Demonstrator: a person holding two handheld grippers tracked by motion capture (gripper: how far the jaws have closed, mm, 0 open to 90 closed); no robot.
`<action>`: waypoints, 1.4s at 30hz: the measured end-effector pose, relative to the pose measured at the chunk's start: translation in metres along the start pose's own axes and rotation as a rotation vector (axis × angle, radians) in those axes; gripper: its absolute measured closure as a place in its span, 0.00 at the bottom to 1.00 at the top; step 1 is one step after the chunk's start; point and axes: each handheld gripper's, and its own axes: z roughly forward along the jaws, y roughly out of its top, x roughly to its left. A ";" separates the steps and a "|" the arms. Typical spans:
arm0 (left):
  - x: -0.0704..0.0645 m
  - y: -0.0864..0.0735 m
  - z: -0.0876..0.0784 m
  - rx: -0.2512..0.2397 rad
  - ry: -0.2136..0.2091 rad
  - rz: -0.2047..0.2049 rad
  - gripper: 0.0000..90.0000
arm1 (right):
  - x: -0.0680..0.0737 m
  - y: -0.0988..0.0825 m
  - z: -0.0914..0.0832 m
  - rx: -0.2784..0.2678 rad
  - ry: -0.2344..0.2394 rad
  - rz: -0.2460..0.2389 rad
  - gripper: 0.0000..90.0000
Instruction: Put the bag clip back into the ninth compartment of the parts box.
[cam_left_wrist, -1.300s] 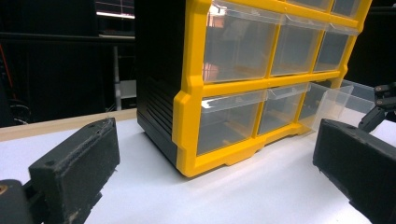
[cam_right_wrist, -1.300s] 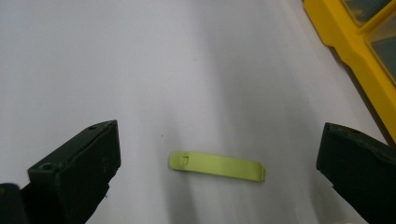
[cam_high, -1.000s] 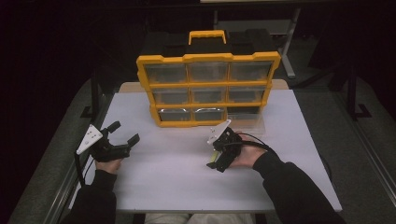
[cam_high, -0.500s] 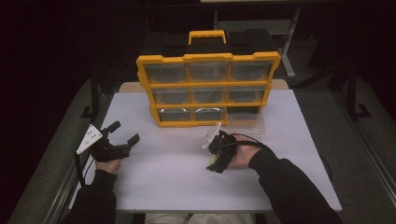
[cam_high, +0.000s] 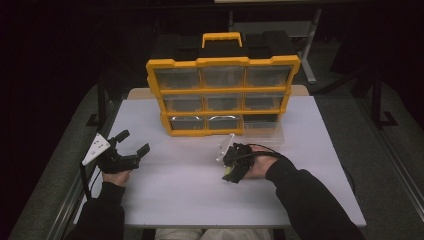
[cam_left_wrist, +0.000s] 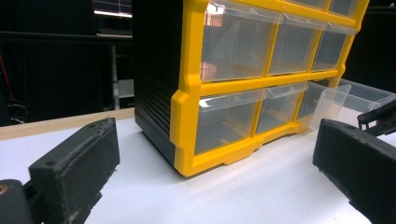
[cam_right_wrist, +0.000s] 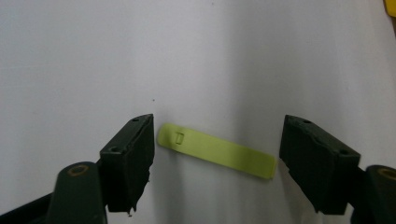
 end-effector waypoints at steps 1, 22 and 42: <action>0.000 0.000 0.000 0.001 0.000 0.000 0.00 | 0.000 0.000 0.001 0.002 -0.002 -0.001 0.30; 0.000 0.000 0.000 -0.004 -0.001 -0.005 0.00 | -0.003 0.000 0.001 -0.004 -0.011 0.056 0.80; 0.000 0.000 0.000 -0.003 0.000 -0.006 0.00 | -0.008 0.002 -0.007 -0.043 0.034 0.168 0.86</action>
